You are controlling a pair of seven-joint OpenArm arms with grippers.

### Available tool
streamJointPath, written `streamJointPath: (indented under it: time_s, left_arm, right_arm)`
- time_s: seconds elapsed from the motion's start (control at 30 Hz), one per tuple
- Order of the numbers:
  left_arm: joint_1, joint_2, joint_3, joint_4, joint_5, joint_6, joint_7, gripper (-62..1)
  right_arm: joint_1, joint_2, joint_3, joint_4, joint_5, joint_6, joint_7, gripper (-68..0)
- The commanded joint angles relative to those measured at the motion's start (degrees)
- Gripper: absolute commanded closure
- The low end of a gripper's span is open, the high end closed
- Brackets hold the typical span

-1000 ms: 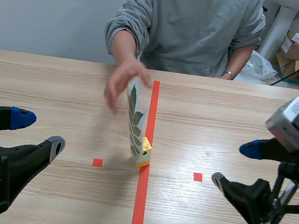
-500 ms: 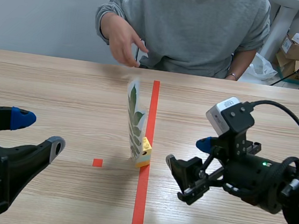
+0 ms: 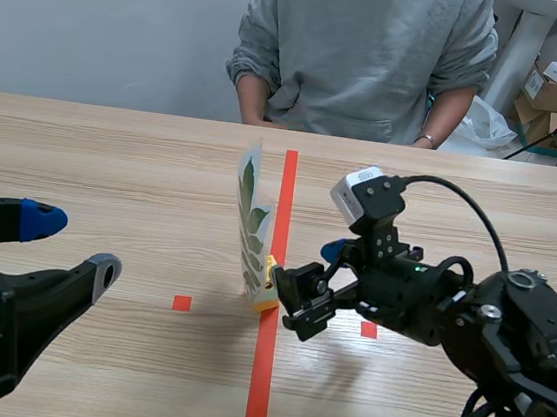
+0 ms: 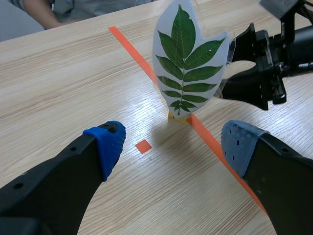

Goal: Do the leaf sorting experiment

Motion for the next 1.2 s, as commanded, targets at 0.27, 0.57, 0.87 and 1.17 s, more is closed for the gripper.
streamJointPath:
  time_s: [0.27,0.57,0.87,1.17]
  left_arm:
    - [-0.31,0.15,-0.35,0.55,-0.33,-0.17,-0.74,-43.7]
    - [-0.31,0.15,-0.35,0.55,-0.33,-0.17,-0.74,-43.7]
    - [-0.31,0.15,-0.35,0.55,-0.33,-0.17,-0.76,-43.7]
    - [-0.31,0.15,-0.35,0.55,-0.33,-0.17,-0.74,-43.7]
  right_arm:
    - [0.81,0.28,-0.11,1.55,0.2,0.02,1.29,-44.1]
    - [-1.51,2.82,0.28,3.06,-0.22,0.02,1.55,-44.1]
    - [-12.72,8.85,2.93,15.98,-0.85,0.02,1.07,-44.1]
    - [-26.47,14.43,8.2,30.77,-0.85,0.04,0.37,-44.1]
